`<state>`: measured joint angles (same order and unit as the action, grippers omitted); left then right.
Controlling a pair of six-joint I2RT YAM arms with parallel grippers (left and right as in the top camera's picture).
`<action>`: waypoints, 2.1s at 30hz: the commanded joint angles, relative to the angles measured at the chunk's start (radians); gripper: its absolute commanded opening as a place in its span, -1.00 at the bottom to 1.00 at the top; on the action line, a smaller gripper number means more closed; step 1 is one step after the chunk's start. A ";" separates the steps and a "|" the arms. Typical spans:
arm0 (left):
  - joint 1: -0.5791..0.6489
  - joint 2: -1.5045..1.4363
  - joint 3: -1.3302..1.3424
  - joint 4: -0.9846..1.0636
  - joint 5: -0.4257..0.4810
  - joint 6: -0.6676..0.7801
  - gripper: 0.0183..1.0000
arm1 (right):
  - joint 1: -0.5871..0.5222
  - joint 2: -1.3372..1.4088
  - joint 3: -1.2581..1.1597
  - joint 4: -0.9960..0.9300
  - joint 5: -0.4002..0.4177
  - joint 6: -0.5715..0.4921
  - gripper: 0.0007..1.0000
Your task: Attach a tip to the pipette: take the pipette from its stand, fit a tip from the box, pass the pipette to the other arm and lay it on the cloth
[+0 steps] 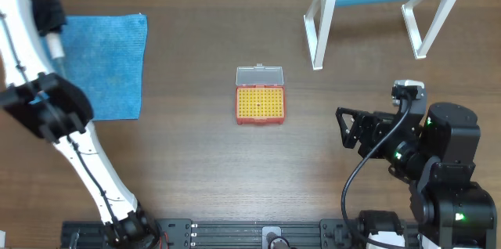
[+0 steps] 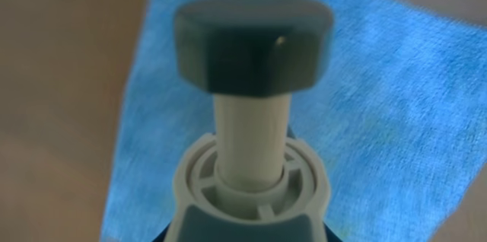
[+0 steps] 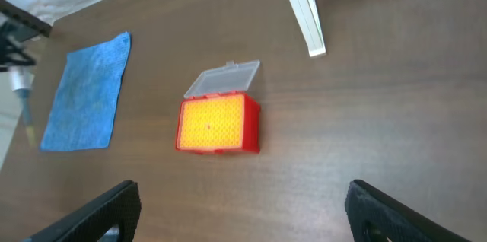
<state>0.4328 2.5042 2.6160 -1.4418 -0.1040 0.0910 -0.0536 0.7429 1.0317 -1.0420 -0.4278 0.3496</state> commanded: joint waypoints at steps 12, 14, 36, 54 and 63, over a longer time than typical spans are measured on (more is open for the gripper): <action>-0.083 0.190 -0.004 0.063 0.056 0.154 -0.98 | -0.004 0.000 0.006 -0.053 0.017 0.103 0.75; -0.073 0.190 -0.008 0.067 0.056 0.154 -0.98 | -0.004 0.000 0.006 -0.053 0.017 0.103 0.75; -0.029 0.217 -0.012 0.031 0.075 0.104 0.60 | -0.004 0.000 0.006 -0.052 0.021 0.129 0.75; -0.141 -0.526 0.102 -0.257 0.243 0.078 0.71 | -0.004 -0.056 0.006 0.153 0.245 0.029 0.75; -0.147 -1.412 -0.647 -0.257 0.517 0.058 0.71 | -0.004 -0.383 0.006 0.014 0.331 -0.197 0.75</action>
<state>0.2855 1.3098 2.2509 -1.6829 0.2737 0.1776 -0.0536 0.4435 1.0317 -0.9928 -0.1406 0.2707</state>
